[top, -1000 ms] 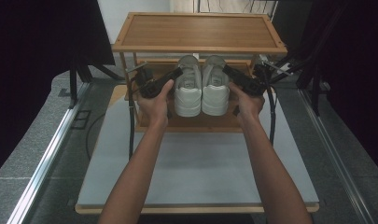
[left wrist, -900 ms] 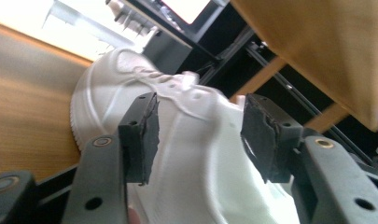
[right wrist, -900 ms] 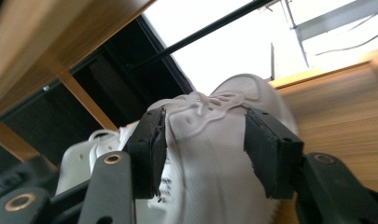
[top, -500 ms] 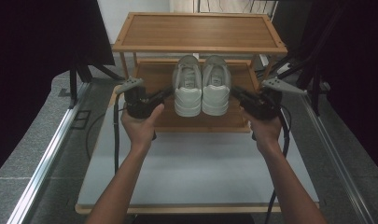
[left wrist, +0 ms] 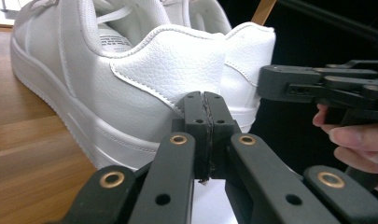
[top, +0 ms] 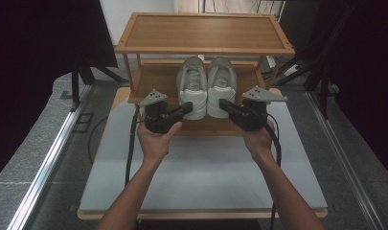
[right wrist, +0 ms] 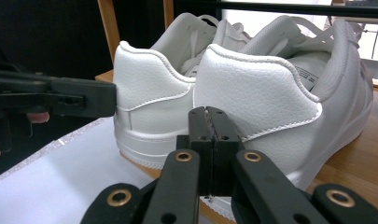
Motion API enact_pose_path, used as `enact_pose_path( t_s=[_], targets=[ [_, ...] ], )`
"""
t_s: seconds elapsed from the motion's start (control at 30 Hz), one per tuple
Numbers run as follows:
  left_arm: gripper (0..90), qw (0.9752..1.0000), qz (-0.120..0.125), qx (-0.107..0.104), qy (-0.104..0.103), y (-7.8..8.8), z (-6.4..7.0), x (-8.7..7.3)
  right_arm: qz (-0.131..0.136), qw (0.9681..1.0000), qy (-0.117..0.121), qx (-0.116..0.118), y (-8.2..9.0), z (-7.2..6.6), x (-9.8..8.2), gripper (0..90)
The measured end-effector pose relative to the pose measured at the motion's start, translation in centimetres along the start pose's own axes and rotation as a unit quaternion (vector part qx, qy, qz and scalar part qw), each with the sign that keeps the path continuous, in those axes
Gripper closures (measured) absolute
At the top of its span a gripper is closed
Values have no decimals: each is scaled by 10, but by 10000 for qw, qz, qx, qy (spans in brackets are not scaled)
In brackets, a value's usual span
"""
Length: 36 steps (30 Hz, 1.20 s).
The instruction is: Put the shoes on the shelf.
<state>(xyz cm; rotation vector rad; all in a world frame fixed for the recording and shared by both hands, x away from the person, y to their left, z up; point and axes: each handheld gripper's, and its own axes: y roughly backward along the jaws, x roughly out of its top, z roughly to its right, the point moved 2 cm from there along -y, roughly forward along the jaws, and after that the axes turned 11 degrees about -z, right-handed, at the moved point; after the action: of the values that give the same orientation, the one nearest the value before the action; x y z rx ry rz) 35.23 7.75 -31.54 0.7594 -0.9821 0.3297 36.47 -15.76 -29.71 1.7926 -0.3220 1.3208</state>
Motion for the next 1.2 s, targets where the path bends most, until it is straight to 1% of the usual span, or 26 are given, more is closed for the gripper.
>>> enact_pose_path(
  t_s=[0.03, 0.07, 0.1, 0.13, 0.17, 0.2, 0.23, 0.27, 0.3, 0.33, 0.37, 0.5, 0.7, 0.8, 0.97, 1.2],
  targets=[
    [900, 10000, -1, 12, -16, 0, 0, 0, 2, 10000, 23, -60, -1, 1, 1, 899],
    [900, 10000, -1, 12, -16, 0, 0, 0, 2, 10000, 23, -60, -1, 1, 1, 899],
    [900, 10000, 8, 7, 3, 0, 0, 0, -1, 9998, 4, -178, -3, 3, 2, 899],
    [900, 10000, 8, 7, 3, 0, 0, 0, -1, 9998, 4, -178, -3, 3, 2, 899],
    [900, 10000, 13, 28, -3, 0, 1, 0, 19, 9995, -19, -328, -5, 5, 2, 900],
    [900, 10000, 13, 28, -3, 0, 1, 0, 19, 9995, -19, -328, -5, 5, 2, 900],
    [900, 10000, 26, 40, -12, 0, 1, 0, 31, 9995, -76, -305, -6, 7, 3, 900],
    [900, 10000, 36, 37, -27, -1, 0, 0, 47, 9996, -159, -230, -7, 9, 3, 899],
    [900, 10000, 59, 41, -42, -1, 0, -1, 48, 9996, -164, -228, -7, 9, 3, 899],
    [900, 10000, 59, 41, -42, -1, 0, -1, 48, 9996, -164, -228, -7, 9, 3, 899],
    [900, 9999, 84, 36, -53, -2, 0, 0, 40, 9996, -92, -277, -6, 8, 2, 899],
    [900, 9998, 105, 78, -117, -4, 2, 0, 2, 9997, -105, -225, -6, 10, 2, 898],
    [900, 9999, 104, 45, -128, -8, 3, 1, -71, 9998, -112, -165, -5, 12, 1, 898],
    [900, 9998, 87, 79, -160, -10, 4, 3, -77, 9998, -114, -153, -5, 13, 1, 898],
    [900, 9997, 94, 96, -183, -10, 1, 3, -87, 9998, -155, -125, -5, 13, 1, 898],
    [900, 9997, 124, 90, -177, -11, 1, 3, -109, 9998, -142, -106, -4, 13, 1, 899]
  ],
)
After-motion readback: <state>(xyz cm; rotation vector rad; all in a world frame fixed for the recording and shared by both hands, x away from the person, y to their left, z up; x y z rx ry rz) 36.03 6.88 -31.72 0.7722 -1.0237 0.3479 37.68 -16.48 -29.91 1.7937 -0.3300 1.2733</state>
